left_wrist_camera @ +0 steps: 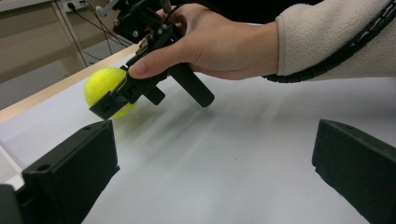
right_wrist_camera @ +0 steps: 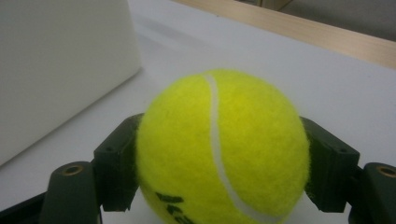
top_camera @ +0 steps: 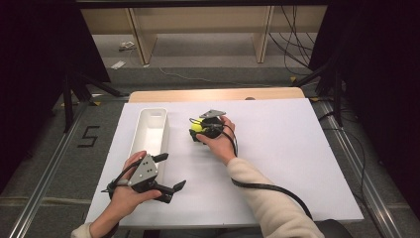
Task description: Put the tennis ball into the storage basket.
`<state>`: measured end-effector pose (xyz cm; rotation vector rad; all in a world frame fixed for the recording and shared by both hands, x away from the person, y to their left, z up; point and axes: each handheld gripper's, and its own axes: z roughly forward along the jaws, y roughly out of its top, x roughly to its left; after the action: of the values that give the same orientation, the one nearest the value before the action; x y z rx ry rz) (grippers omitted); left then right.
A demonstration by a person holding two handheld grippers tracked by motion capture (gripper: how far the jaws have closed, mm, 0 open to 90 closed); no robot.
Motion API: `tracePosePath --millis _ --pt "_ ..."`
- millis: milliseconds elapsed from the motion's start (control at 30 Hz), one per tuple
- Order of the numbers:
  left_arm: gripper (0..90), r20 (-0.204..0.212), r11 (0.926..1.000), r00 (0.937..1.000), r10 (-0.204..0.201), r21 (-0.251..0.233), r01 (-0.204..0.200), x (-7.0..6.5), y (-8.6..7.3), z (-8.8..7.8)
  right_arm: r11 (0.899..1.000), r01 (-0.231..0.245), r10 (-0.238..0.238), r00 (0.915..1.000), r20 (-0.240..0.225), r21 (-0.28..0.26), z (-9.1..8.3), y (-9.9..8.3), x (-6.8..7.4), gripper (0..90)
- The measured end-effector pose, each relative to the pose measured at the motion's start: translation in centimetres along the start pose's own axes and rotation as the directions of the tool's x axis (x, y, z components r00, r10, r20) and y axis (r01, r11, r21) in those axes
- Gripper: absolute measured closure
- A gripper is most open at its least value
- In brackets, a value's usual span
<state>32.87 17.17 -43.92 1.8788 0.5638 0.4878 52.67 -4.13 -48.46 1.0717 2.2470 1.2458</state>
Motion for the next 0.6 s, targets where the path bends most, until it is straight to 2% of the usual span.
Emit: tracePosePath --millis 600 --pt "0.0 0.000 1.0000 1.0000 -0.001 0.003 0.001 -0.1 0.0 0.0 0.999 0.023 -0.024 0.9996 -0.016 -0.041 -1.7 0.6 0.7 26.1"
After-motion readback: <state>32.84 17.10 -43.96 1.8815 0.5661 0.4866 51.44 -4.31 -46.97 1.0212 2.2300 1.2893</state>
